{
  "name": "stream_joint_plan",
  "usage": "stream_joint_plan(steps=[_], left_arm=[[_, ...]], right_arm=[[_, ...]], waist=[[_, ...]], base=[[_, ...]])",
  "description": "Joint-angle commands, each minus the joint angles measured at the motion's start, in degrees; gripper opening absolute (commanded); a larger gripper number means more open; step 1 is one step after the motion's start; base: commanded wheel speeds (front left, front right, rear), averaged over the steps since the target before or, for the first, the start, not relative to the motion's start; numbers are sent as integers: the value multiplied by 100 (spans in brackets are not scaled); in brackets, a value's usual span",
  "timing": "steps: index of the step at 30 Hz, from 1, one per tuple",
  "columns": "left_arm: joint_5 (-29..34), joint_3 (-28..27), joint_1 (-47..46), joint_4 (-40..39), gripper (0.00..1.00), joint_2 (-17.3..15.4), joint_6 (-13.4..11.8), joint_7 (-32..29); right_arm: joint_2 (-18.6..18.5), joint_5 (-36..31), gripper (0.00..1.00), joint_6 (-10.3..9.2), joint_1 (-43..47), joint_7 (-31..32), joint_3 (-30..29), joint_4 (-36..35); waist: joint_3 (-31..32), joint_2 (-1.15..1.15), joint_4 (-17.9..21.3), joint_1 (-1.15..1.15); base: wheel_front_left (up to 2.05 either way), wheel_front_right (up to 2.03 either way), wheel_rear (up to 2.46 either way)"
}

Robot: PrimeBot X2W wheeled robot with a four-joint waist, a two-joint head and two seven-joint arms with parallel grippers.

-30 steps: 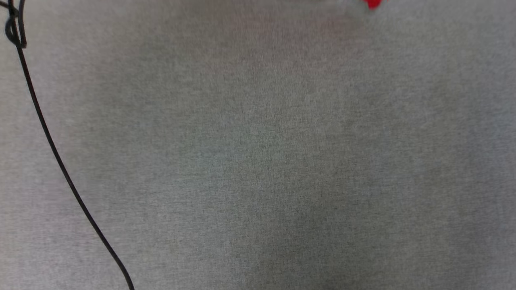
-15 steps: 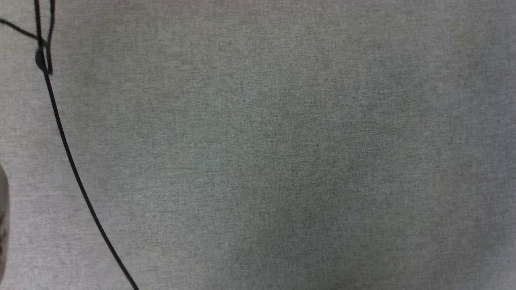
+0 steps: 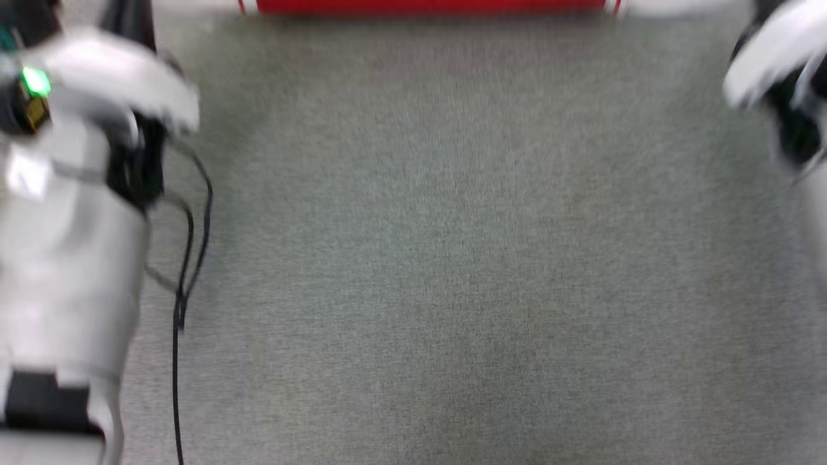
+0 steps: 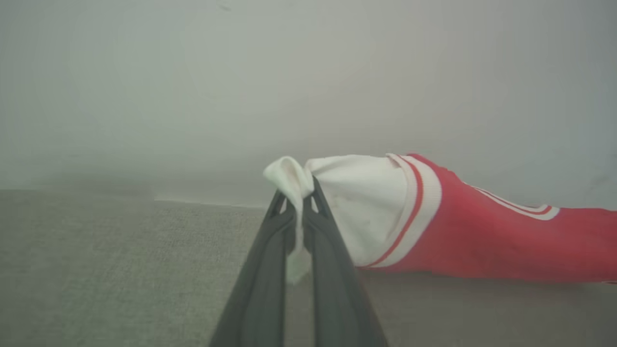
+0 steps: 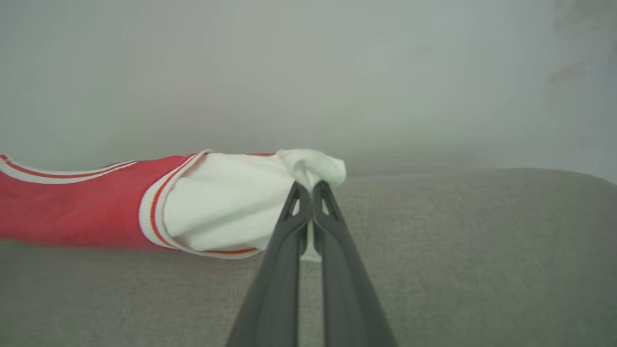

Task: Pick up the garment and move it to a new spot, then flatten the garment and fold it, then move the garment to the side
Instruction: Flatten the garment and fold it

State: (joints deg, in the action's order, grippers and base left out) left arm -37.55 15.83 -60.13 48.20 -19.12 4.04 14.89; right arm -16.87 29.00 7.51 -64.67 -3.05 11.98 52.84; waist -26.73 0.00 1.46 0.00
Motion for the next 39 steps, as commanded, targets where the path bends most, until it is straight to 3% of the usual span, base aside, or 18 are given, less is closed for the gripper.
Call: stream_joint_plan(steps=[1,12,22,31,39], left_arm=[[19,-87,204,-133,0,-20,4,38],[364,-509,3042,-1349,0,48,-113,38],[206,-707,5149,-2304,0,1,-466,-26],[12,-739,6633,-3215,0,27,-802,-322],[116,-561,7200,-3984,0,15,-1068,-605]], right_arm=[[-14,65,0,-4,225,-49,46,-60],[-101,758,0,-5,2554,-87,410,-481],[-59,980,0,-5,4350,-118,321,-1133],[163,849,0,-5,5929,29,-233,-2148],[576,374,0,-4,7142,387,-998,-3124]], waist=[[359,0,-50,0],[1633,0,-22,0],[2540,0,-7,0],[2860,0,-76,0],[2862,0,-238,0]], base=[[0,0,0],[0,0,0],[0,0,0],[0,0,0],[0,0,0]])
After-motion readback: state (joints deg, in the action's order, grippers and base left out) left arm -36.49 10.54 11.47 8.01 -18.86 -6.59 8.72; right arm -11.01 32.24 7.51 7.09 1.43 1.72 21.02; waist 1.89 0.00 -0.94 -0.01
